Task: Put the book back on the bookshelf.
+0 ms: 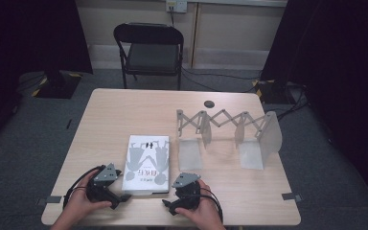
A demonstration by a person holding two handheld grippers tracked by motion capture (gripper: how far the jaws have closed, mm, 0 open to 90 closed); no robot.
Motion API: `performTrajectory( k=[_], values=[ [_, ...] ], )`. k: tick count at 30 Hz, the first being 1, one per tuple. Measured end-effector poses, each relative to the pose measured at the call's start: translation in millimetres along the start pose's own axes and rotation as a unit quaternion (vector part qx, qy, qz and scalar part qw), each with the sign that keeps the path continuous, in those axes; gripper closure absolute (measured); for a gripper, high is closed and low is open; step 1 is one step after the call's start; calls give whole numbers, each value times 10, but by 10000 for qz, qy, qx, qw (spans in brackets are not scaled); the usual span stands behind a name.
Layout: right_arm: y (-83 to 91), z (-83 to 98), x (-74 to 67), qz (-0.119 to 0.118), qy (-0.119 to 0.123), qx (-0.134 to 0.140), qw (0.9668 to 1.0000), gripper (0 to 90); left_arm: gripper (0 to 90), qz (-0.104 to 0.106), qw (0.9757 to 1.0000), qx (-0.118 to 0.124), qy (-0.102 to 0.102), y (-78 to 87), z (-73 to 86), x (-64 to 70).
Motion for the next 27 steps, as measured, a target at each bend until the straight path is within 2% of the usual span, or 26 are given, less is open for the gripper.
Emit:
performTrajectory(
  k=[6, 7, 9, 10, 14, 17, 21, 24, 27],
  values=[
    [-2, -4, 0, 2, -7, 10, 10000, 76, 22, -23, 10000, 61, 23, 4, -17, 2],
    [-1, -6, -3, -2, -7, 21, 10000, 89, 63, 7, 9999, 151, -18, 16, -36, 11],
    [10, -13, -23, -58, 30, 25, 10000, 157, 270, 126, 9996, 258, -85, 42, -72, 41],
    [12, -21, -30, -76, 59, 32, 9999, 183, 286, 105, 9996, 215, -156, 35, -77, 49],
    [0, -43, -52, -94, 75, 55, 9999, 225, 291, 69, 9998, 142, -80, 23, -105, 65],
    [-27, -62, -82, -136, 103, 76, 9998, 226, 295, 29, 9999, 75, -75, 24, -110, 67],
    [-69, -88, -134, -173, 157, 71, 9997, 216, 299, -82, 9998, -137, -103, 32, -130, 70],
    [-72, -92, -133, -177, 143, 54, 9997, 215, 313, -118, 9998, -136, -59, 32, -142, 73],
    [-71, -92, -135, -162, 165, 30, 9997, 214, 320, -136, 9997, -190, -97, 44, -148, 76]
  ],
)
Point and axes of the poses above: each handheld gripper's, and its own axes: y roughly backward along the jaws, z roughly out of its underside, x roughly to its right, the point moved 10 cm from there along -y, roughly forward along the jaws, and after that the axes turned 14 degrees about -y, right-handed, at the moved point
